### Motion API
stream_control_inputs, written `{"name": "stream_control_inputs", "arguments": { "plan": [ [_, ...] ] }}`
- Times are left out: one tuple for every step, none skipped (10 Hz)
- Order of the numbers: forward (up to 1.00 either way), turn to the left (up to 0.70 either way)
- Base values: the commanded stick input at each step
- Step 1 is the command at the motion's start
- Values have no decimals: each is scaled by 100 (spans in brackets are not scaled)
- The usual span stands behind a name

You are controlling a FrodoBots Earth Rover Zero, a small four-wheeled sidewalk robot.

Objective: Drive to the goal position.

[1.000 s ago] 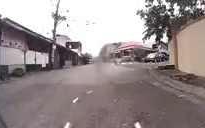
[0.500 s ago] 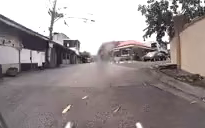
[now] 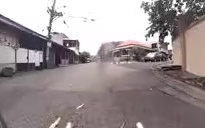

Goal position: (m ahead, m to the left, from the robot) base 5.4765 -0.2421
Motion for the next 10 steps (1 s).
{"name": "stream_control_inputs", "arguments": {
  "plan": [
    [70, 0],
    [70, 0],
    [70, 0],
    [70, 0],
    [70, 0],
    [70, 0],
    [70, 0],
    [70, 0],
    [70, 0],
    [70, 0]
  ]
}}
